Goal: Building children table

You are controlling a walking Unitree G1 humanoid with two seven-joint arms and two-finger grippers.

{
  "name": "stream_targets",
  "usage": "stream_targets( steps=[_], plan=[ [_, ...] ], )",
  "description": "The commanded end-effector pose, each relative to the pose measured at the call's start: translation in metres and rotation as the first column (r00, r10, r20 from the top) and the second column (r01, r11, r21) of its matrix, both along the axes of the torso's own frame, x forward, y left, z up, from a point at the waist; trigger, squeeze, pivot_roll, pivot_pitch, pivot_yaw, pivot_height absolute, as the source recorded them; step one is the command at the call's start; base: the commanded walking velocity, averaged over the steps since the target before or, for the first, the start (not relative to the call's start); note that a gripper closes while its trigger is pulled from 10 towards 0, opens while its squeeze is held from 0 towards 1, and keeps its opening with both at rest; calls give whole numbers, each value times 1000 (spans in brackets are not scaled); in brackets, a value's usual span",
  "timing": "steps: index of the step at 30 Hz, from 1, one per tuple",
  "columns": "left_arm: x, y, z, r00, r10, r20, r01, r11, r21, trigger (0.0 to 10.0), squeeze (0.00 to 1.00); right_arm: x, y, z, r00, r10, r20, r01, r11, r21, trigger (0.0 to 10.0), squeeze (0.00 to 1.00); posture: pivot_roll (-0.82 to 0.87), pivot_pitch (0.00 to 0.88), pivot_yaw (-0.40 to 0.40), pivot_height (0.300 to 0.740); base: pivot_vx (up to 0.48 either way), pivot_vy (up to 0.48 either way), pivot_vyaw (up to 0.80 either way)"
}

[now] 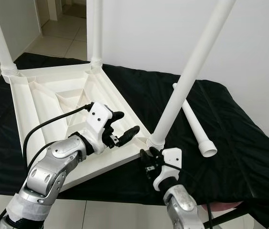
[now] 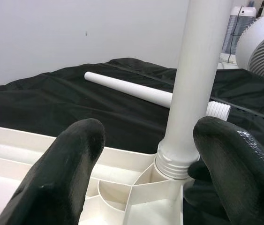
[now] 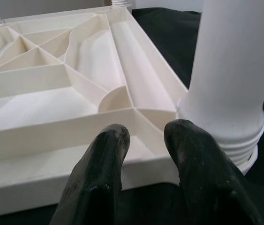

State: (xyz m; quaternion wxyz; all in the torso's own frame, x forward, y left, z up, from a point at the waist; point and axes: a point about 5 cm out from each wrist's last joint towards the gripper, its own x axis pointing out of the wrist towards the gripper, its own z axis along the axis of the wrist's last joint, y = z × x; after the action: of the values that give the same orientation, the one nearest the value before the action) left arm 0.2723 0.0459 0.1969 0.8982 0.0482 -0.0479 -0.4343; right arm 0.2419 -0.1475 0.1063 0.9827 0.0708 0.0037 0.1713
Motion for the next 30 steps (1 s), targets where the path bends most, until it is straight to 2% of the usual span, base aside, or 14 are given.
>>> stream_targets(
  steps=[1,4,6,7,10,14,15,20,22,24,27,30],
  plan=[
    [-3,-3,0,1000,3,6,-3,1000,-5,10000,0,2,-10,-3,1000,-10,-28,10,1000,2,10000,0,-14,0,-142,740,0,0,0],
    [-3,-4,-1,1000,3,2,-3,1000,1,10000,0,9,-17,-1,1000,-14,-25,14,1000,-6,10000,0,-14,0,-143,740,0,0,0],
    [-3,-4,-5,1000,11,-6,-11,1000,27,10000,0,24,-36,3,999,-26,-20,25,999,-33,10000,0,-13,0,-146,740,0,0,0],
    [-3,-4,-5,1000,11,-6,-11,1000,27,10000,0,24,-36,3,999,-26,-20,25,999,-33,10000,0,-13,0,-146,740,0,0,0],
    [-1,-2,-13,999,35,-23,-33,996,82,10000,0,33,-52,5,997,-68,-20,67,997,-47,10000,0,-9,0,-150,740,0,0,0],
    [-1,-1,-15,999,39,-29,-36,995,91,10000,0,34,-54,5,997,-75,-21,74,996,-43,10000,0,-9,0,-150,740,0,0,0],
    [3,1,-19,997,73,-33,-69,991,118,10000,0,37,-61,5,994,-106,-24,105,994,-41,10000,0,-5,0,-154,740,0,0,0],
    [7,3,-22,994,107,-37,-101,985,140,10000,0,37,-62,4,994,-110,-25,109,993,-45,10000,0,-6,0,-152,740,0,0,0],
    [16,8,-24,984,171,-46,-162,973,163,10000,0,37,-64,1,991,-132,-26,131,990,-50,10000,0,-7,0,-146,740,0,0,0],
    [16,8,-24,984,171,-46,-162,973,163,10000,0,37,-64,1,991,-132,-26,131,990,-50,10000,0,-7,0,-146,740,0,0,0],
    [29,17,-23,971,239,-26,-230,953,196,10000,0,41,-69,-1,982,-186,-28,186,982,-29,10000,0,-9,0,-136,740,0,0,0],
    [34,19,-22,967,255,-10,-247,945,216,10000,0,44,-72,-3,977,-214,-26,213,977,-29,10000,0,-12,0,-128,740,0,0,0]
  ],
)
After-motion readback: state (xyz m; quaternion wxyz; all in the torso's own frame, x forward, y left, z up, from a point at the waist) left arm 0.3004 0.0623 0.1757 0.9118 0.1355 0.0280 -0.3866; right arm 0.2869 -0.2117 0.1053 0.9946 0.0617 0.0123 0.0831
